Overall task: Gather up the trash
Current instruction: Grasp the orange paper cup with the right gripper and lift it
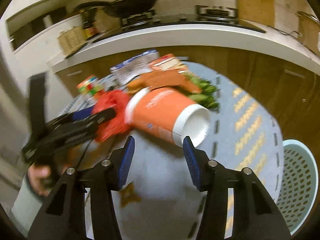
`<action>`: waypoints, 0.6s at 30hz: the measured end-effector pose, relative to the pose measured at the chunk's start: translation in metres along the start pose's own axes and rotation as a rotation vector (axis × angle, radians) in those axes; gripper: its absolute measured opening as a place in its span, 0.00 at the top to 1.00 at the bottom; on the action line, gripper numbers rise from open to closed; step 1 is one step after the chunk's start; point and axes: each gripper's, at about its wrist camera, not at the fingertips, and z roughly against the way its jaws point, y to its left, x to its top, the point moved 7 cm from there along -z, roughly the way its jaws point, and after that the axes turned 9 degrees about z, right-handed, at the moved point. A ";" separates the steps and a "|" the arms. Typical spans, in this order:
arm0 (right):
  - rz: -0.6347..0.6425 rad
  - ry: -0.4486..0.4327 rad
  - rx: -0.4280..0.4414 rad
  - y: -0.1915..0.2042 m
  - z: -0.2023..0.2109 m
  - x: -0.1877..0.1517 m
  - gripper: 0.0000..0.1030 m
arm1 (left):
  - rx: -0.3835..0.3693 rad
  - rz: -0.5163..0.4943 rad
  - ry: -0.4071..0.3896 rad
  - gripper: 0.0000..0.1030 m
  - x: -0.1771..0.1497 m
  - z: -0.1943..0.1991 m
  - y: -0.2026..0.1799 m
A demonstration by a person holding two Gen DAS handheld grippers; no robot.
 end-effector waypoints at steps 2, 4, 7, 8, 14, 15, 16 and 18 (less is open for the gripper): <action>0.045 -0.002 0.056 0.014 0.009 -0.008 0.53 | -0.008 0.003 0.002 0.27 0.000 0.000 0.000; 0.069 -0.013 0.072 0.020 0.019 -0.015 0.53 | -0.010 -0.002 0.002 0.27 -0.001 0.000 -0.001; 0.059 -0.038 0.041 0.013 0.029 -0.012 0.53 | -0.002 -0.021 -0.001 0.27 -0.001 -0.001 -0.004; 0.044 -0.048 0.040 0.009 0.030 -0.010 0.53 | -0.001 -0.025 -0.001 0.27 -0.001 -0.001 -0.004; -0.132 -0.022 -0.010 -0.036 0.004 0.010 0.43 | -0.011 -0.016 0.005 0.27 0.000 -0.002 -0.003; -0.158 0.000 -0.013 -0.043 -0.005 0.011 0.43 | -0.013 -0.014 0.006 0.27 0.000 -0.002 -0.003; -0.186 0.035 -0.008 -0.051 -0.017 0.010 0.42 | -0.014 -0.014 0.006 0.27 0.000 -0.002 -0.003; -0.224 0.079 0.053 -0.056 -0.033 0.005 0.40 | -0.015 -0.013 0.007 0.27 0.000 -0.002 -0.003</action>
